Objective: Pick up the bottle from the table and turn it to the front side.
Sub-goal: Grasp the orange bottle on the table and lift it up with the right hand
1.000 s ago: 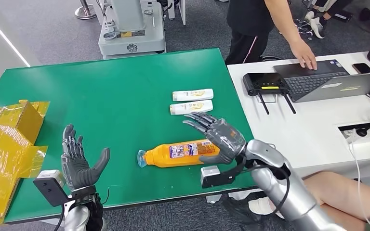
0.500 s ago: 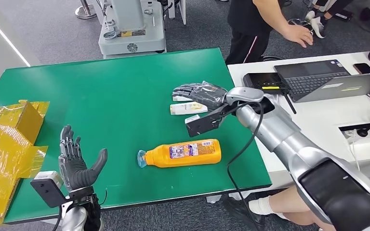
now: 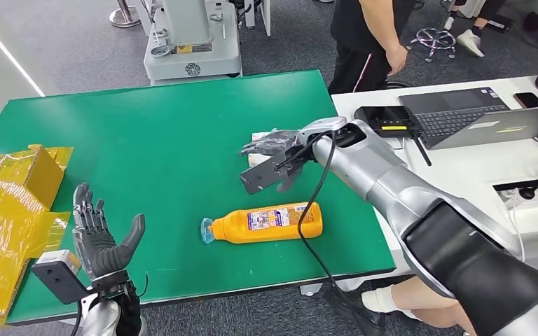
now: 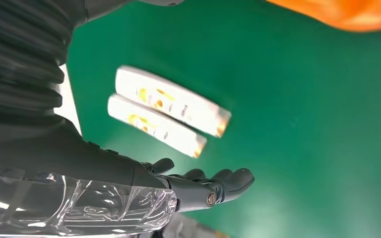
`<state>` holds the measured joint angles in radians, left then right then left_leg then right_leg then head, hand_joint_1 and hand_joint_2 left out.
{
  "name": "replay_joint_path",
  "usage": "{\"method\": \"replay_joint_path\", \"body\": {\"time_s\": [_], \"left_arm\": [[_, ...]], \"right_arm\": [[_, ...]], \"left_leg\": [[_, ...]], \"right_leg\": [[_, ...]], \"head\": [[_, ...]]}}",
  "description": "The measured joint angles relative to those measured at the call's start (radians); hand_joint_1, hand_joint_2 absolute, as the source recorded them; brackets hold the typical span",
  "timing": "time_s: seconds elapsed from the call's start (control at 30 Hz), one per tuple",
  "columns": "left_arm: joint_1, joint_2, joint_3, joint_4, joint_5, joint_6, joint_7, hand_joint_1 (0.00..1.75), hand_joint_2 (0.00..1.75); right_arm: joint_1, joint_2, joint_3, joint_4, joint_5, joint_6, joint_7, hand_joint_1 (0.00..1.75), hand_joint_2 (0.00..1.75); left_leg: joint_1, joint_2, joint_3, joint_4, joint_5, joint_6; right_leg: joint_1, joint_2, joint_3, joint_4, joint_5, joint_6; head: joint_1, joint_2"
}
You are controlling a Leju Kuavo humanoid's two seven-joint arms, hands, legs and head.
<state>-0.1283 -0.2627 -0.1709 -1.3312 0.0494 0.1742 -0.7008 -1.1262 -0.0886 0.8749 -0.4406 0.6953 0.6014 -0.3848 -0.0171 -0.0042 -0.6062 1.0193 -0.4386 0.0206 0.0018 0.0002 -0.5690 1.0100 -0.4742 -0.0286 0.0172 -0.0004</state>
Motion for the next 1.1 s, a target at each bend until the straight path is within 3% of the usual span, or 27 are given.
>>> {"method": "replay_joint_path", "body": {"time_s": [0.4,1.1], "left_arm": [[0.014,0.006,0.005,-0.011,0.014,0.004,0.0,0.0,1.75],[0.014,0.006,0.006,-0.018,0.021,-0.024,0.0,0.0,1.75]], "right_arm": [[0.002,-0.026,0.096,0.066,-0.013,0.089,0.028,0.0,1.75],[0.137,-0.12,0.123,0.062,-0.189,0.054,0.002,0.0,1.75]], "left_leg": [[0.0,0.0,0.0,0.002,0.0,0.0],[0.0,0.001,0.0,0.002,0.0,0.001]], "right_leg": [[0.0,0.0,0.0,0.0,0.0,0.0],[0.0,0.001,0.0,-0.001,0.001,0.001]], "head": [[0.0,0.0],[0.0,0.0]]}}
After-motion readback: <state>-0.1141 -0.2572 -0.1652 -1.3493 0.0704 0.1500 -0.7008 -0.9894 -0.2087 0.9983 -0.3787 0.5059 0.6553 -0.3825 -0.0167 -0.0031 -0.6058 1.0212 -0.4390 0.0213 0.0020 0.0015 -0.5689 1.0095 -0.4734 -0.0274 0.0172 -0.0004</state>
